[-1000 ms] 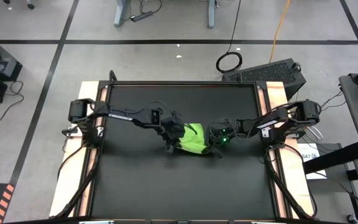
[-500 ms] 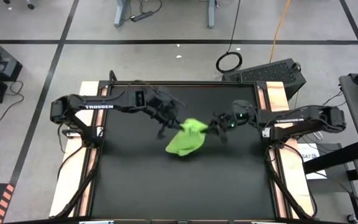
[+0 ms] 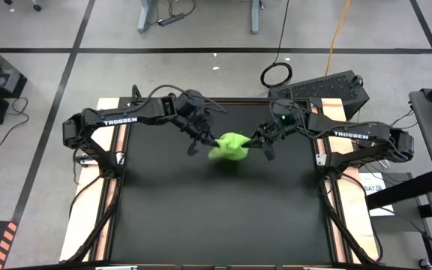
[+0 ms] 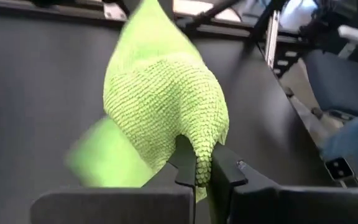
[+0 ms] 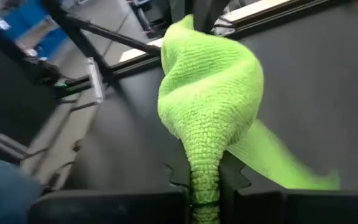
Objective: Roll towel into tight, uniform cylinder
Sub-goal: Roll the green towel
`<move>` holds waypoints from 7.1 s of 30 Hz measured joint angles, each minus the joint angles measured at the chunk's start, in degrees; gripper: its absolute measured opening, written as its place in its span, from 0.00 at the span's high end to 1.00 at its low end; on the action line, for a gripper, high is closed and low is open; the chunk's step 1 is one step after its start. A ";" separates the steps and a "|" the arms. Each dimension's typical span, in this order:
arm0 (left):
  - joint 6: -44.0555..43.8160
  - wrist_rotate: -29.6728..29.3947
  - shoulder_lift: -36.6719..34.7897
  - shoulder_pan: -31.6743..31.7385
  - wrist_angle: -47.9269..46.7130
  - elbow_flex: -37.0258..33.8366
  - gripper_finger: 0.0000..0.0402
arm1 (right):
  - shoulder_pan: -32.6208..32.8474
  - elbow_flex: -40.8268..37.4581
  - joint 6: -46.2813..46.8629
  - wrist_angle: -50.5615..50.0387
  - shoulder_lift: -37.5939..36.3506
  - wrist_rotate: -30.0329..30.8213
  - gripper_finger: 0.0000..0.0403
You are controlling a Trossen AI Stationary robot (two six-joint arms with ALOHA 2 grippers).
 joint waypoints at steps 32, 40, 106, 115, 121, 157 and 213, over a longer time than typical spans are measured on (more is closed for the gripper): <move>-5.31 13.69 0.70 -1.15 -2.95 -0.07 0.97 | -1.70 0.22 8.37 -3.37 2.21 -15.40 0.96; -8.00 11.42 3.37 -6.95 -3.52 -3.03 0.97 | 4.83 0.20 8.05 -7.62 2.54 -13.58 0.96; -8.02 -1.98 23.76 2.55 0.85 -6.45 0.95 | 15.41 -2.60 -7.69 6.93 25.86 8.00 0.55; -8.26 -2.00 23.77 2.55 0.57 -6.45 0.95 | 17.59 -2.60 -8.36 9.83 33.37 11.54 0.61; -8.26 -2.08 23.76 2.55 0.33 -6.45 0.95 | 19.93 -2.36 -9.30 9.91 34.77 16.45 0.70; -8.03 -2.15 27.67 3.53 -2.82 -5.75 0.95 | 25.28 -2.62 -22.48 -5.03 22.25 17.37 0.94; -8.28 -1.04 27.71 3.68 -2.80 -5.92 0.95 | 33.03 -7.47 -10.06 0.98 17.08 26.02 0.70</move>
